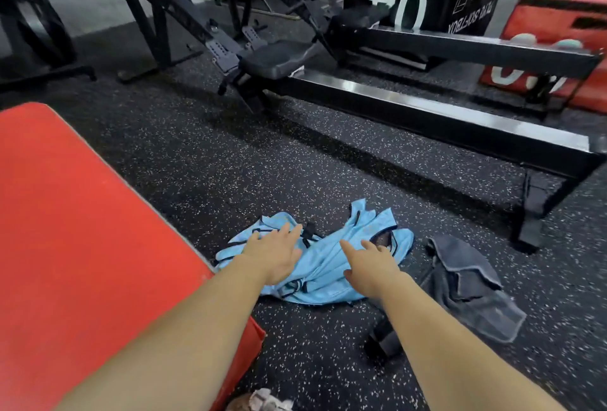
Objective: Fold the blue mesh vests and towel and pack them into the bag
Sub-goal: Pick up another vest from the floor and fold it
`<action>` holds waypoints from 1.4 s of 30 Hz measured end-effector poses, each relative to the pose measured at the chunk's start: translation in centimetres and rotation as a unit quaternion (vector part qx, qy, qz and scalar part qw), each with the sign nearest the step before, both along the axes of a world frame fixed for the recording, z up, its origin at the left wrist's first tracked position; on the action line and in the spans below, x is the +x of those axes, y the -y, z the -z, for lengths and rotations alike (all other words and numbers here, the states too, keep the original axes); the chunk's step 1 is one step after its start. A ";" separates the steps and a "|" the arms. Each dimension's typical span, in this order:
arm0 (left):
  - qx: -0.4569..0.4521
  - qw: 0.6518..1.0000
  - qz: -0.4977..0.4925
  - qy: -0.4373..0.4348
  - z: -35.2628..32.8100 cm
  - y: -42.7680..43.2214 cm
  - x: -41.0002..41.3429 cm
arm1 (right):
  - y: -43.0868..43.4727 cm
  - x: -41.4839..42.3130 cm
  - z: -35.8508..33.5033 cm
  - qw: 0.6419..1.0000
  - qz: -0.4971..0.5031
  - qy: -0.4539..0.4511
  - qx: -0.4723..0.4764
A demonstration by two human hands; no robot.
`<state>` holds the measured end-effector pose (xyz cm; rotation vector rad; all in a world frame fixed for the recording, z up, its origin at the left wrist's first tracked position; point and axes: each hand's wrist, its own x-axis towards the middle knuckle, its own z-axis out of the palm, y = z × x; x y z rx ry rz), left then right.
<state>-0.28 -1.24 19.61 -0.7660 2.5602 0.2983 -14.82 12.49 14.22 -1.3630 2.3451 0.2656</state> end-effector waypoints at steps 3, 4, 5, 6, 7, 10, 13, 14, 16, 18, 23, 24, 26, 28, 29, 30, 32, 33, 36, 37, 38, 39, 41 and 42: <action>0.012 0.999 0.007 0.031 3.6 0.9 -1.4 | 1.3 -1.1 3.3 1.000 0.006 0.014 0.026; 0.016 0.999 0.011 0.041 4.8 1.1 -1.8 | 1.8 -1.5 4.5 0.999 0.010 0.021 0.036; 0.020 0.998 0.014 0.050 5.8 1.3 -2.3 | 2.3 -1.8 5.6 0.998 0.013 0.027 0.046; 0.023 0.998 0.018 0.059 6.8 1.5 -2.7 | 2.8 -2.1 6.7 0.998 0.015 0.031 0.056; 0.024 0.997 0.021 0.066 7.7 1.9 -3.1 | 3.4 -2.4 7.8 0.997 0.016 0.033 0.063; 0.016 0.997 0.024 0.078 10.2 3.0 -4.3 | 5.1 -3.6 10.8 0.996 0.017 0.032 0.080; 0.004 0.996 0.026 0.090 12.6 4.0 -5.3 | 6.6 -5.1 13.5 0.995 0.022 0.029 0.094; 0.000 0.995 0.026 0.092 13.3 4.1 -5.6 | 7.0 -5.5 14.3 0.995 0.023 0.027 0.096; -0.002 0.995 0.025 0.093 14.5 4.3 -6.0 | 8.1 -6.2 15.8 0.995 0.016 0.021 0.101; 0.002 0.995 0.026 0.091 15.7 4.5 -6.3 | 9.0 -6.8 17.0 0.994 0.009 0.015 0.112; 0.001 0.994 0.009 0.111 17.5 5.0 -5.5 | 10.8 -7.9 18.9 0.997 0.000 0.004 0.074; 0.003 0.993 0.005 0.117 17.7 5.0 -5.3 | 11.4 -7.9 19.0 0.999 -0.002 0.002 0.051; 0.008 0.992 0.001 0.123 17.9 5.0 -5.4 | 12.6 -7.9 19.3 0.999 -0.023 -0.001 0.036; 0.007 0.993 -0.001 0.117 18.0 5.2 -5.5 | 13.4 -7.7 19.6 0.997 -0.047 0.005 0.059; 0.006 0.993 -0.003 0.114 17.9 5.3 -5.6 | 13.5 -7.5 19.7 0.996 -0.052 0.005 0.074; 0.007 0.994 -0.006 0.112 17.9 5.4 -5.5 | 13.5 -7.4 19.9 0.995 -0.054 0.004 0.086; 0.015 0.994 -0.014 0.110 18.0 5.5 -5.3 | 12.7 -7.2 20.1 0.994 -0.059 -0.002 0.095; 0.019 0.994 -0.017 0.110 18.0 5.5 -5.2 | 12.0 -7.2 20.1 0.993 -0.064 -0.007 0.096; 0.026 0.992 -0.024 0.118 18.2 5.5 -5.0 | 8.8 -6.6 20.1 0.993 -0.070 -0.013 0.095; 0.026 0.992 -0.025 0.119 18.2 5.5 -5.0 | 7.5 -6.1 20.3 0.994 -0.064 -0.012 0.089; 0.025 0.992 -0.024 0.120 18.2 5.4 -5.0 | 6.2 -5.6 20.4 0.995 -0.053 -0.007 0.083; 0.023 0.992 -0.022 0.120 18.2 5.4 -5.0 | 5.0 -5.1 20.6 0.996 -0.040 0.001 0.084; 0.023 0.992 -0.018 0.121 18.1 5.3 -5.0 | 3.5 -4.1 20.9 0.994 -0.021 0.015 0.102; 0.025 0.992 -0.016 0.122 18.0 5.2 -5.0 | 3.3 -3.7 21.0 0.994 -0.011 0.021 0.110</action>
